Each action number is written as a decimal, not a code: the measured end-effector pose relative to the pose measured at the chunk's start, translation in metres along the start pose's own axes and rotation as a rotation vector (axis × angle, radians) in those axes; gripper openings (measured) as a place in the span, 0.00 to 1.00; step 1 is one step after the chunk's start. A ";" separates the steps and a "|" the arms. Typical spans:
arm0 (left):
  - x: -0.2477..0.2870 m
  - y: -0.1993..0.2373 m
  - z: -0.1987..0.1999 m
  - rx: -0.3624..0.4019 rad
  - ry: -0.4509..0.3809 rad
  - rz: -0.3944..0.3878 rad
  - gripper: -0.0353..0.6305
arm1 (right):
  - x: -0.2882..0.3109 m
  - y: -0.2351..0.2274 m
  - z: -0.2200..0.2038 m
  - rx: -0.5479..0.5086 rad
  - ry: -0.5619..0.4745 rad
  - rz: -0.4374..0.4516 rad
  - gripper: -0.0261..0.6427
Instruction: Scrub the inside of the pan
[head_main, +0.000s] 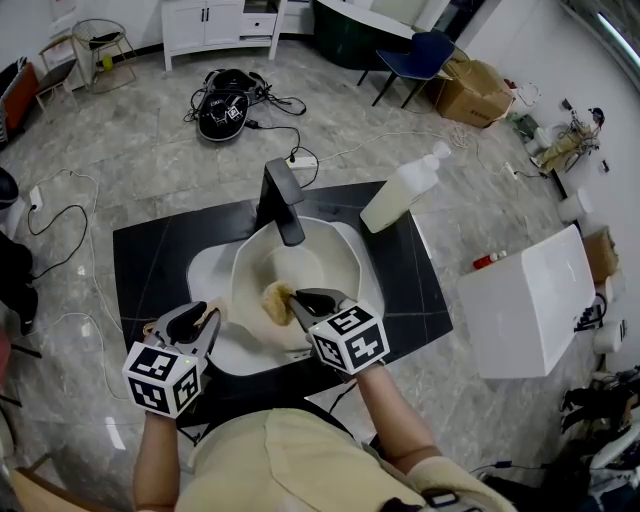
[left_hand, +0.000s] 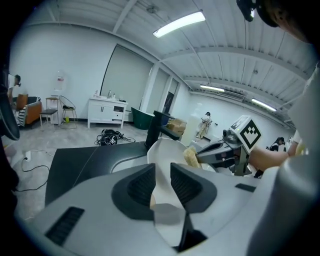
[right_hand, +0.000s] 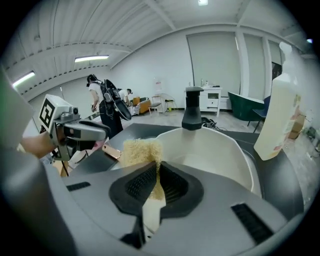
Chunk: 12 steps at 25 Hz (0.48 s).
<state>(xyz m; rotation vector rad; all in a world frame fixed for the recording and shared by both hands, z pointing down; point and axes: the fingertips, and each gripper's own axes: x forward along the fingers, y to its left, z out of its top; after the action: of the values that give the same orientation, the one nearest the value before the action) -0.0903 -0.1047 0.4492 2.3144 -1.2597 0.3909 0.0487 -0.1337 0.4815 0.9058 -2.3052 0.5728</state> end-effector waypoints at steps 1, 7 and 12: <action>-0.003 0.001 0.003 0.003 -0.011 0.009 0.20 | -0.002 0.000 0.004 0.009 -0.021 -0.005 0.09; -0.016 0.006 0.011 0.011 -0.051 0.056 0.16 | -0.014 0.003 0.018 0.010 -0.095 -0.027 0.09; -0.020 0.008 0.011 0.037 -0.052 0.100 0.15 | -0.018 0.003 0.022 0.018 -0.131 -0.031 0.09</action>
<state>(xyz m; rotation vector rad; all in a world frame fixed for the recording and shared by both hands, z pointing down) -0.1078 -0.1000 0.4331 2.3126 -1.4084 0.3925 0.0490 -0.1357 0.4534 1.0131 -2.4010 0.5355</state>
